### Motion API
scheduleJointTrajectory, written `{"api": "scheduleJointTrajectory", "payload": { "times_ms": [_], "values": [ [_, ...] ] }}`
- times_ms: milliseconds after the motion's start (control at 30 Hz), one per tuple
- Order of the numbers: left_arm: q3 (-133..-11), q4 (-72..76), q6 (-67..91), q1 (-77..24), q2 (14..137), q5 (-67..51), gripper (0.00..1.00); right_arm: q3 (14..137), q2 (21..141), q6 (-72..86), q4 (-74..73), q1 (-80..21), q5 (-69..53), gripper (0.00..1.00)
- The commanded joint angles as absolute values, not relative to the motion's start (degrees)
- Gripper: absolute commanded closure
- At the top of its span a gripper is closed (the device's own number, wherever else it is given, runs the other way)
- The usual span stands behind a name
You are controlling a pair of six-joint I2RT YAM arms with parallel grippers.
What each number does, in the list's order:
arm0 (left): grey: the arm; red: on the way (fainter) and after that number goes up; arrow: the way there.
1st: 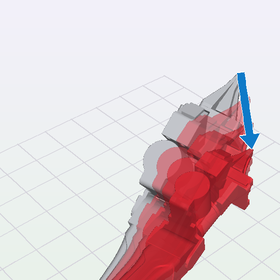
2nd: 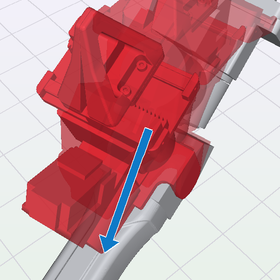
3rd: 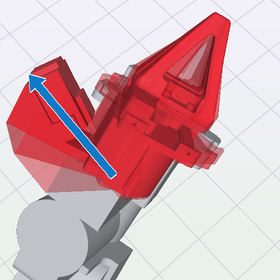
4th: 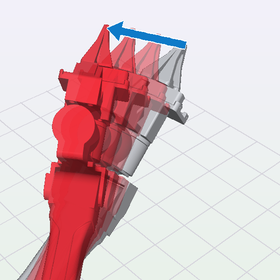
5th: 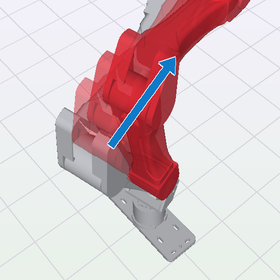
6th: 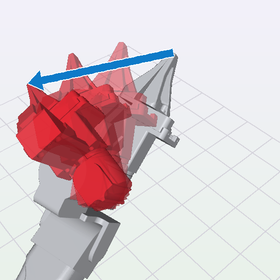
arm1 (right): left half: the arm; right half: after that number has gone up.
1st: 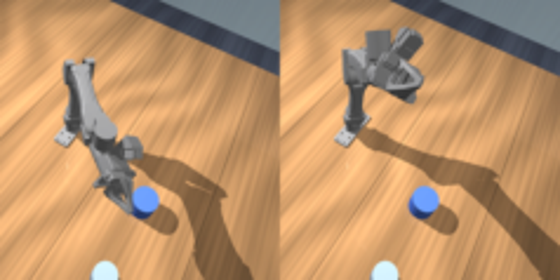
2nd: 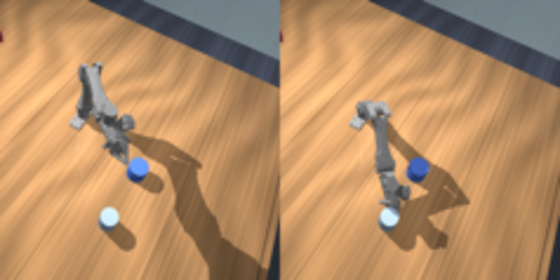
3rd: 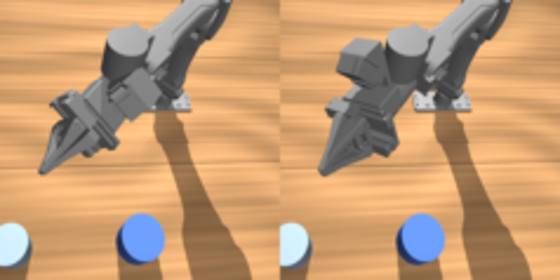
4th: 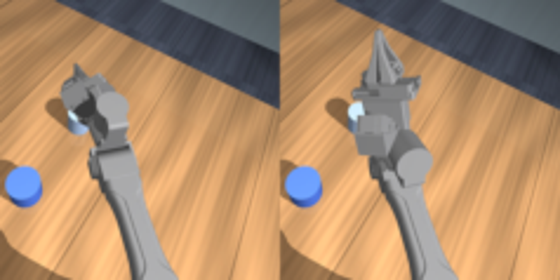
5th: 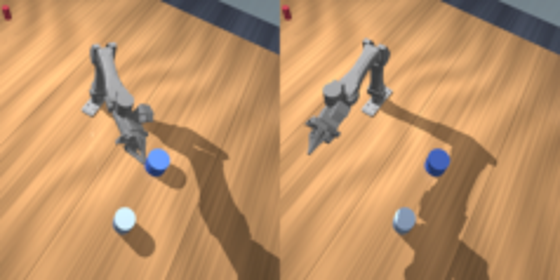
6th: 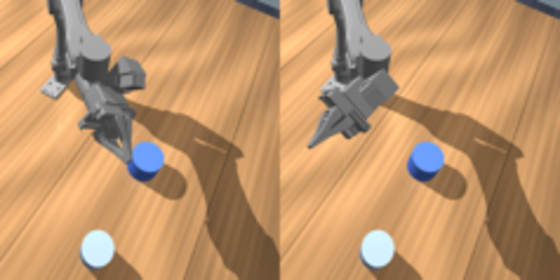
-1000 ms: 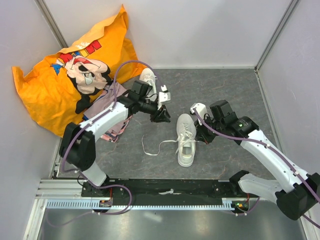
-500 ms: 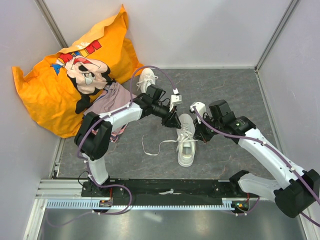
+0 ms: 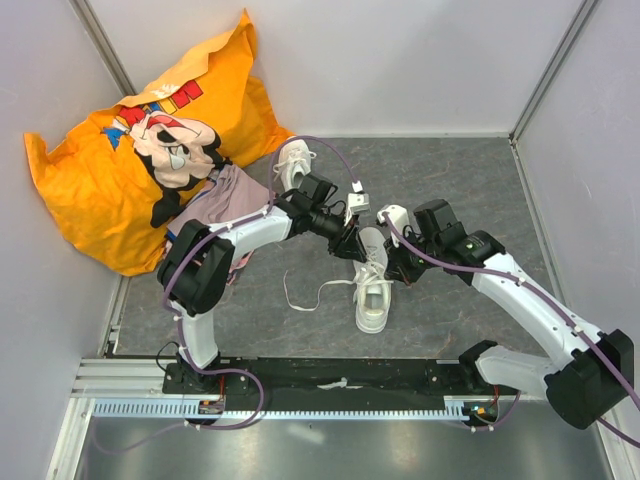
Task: Tie the shoes
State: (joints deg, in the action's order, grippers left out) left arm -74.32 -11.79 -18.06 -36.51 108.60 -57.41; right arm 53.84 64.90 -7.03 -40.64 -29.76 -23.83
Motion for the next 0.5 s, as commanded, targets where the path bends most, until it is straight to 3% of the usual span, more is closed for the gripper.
{"api": "scheduleJointTrajectory", "payload": {
  "times_ms": [0,233,467],
  "values": [
    [-74.27,-10.02,-17.05,-37.18,108.37,-60.38,0.67,53.79,65.48,-6.06,-38.76,-29.36,-24.7,1.0],
    [-73.48,-10.02,-16.61,-37.35,108.72,-60.73,0.76,53.61,65.48,-4.66,-37.8,-29.09,-24.43,1.0],
    [-72.69,-10.28,-16.35,-37.35,108.02,-62.4,0.72,53.0,65.21,-3.69,-36.74,-28.65,-23.38,1.0]
  ]
}}
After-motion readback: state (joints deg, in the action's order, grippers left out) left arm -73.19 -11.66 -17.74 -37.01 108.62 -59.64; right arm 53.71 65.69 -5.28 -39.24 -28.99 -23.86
